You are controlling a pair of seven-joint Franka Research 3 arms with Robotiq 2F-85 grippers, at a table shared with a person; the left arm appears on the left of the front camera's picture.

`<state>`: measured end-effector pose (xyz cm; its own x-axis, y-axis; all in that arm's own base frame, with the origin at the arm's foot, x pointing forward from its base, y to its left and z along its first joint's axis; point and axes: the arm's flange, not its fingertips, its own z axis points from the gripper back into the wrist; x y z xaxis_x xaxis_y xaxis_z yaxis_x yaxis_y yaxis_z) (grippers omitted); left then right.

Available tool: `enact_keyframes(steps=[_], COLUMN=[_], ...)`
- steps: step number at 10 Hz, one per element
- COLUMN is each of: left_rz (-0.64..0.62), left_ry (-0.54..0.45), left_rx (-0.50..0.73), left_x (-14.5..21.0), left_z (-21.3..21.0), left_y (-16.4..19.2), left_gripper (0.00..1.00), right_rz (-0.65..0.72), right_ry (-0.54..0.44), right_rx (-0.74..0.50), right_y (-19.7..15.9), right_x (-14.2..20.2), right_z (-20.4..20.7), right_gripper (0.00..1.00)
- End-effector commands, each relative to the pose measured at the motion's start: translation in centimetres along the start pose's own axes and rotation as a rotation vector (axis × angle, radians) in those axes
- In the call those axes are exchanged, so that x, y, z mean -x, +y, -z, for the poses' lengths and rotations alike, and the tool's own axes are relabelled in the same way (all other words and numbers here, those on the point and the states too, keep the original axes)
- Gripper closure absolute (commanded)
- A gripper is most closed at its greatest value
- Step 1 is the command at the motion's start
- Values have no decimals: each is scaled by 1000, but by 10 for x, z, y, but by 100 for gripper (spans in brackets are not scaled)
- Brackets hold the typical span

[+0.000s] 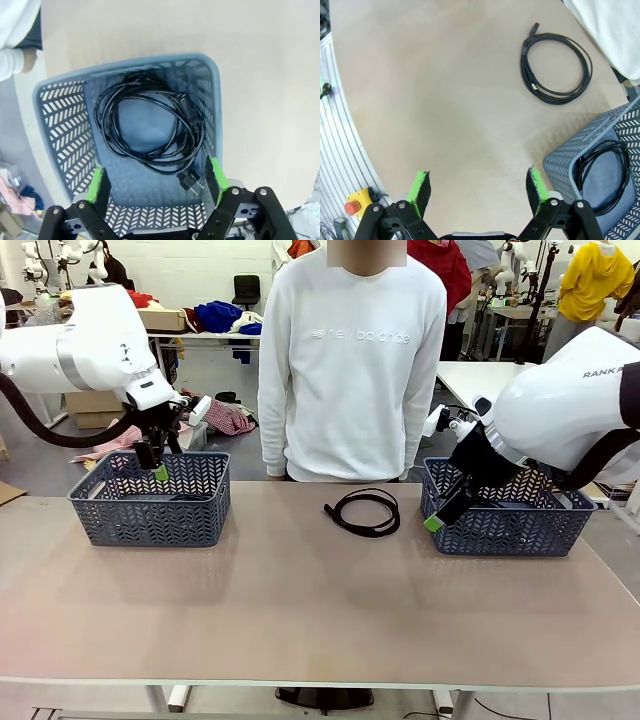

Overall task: Organize the cables according to human instructions.
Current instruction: Pick up a bundle of cables and place it in the basket indicated by the human.

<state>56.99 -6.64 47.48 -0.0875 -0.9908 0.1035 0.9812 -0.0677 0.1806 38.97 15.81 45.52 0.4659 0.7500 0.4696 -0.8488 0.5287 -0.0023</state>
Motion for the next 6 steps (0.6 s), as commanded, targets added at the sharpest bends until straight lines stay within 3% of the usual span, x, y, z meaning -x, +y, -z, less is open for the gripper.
enact_keyframes(steps=[1, 6], left_rz=[-93, -218], left_ry=[-54, -196], left_rx=[-17, 60], left_x=[-23, -57], left_z=[-2, -6], left_y=[-3, -49], left_gripper=[2, 2], right_rz=[3, 3], right_ry=[-1, -1], right_rx=[1, 1], right_y=[0, 0], right_x=[0, 0], right_z=[0, 0], right_gripper=[0, 0])
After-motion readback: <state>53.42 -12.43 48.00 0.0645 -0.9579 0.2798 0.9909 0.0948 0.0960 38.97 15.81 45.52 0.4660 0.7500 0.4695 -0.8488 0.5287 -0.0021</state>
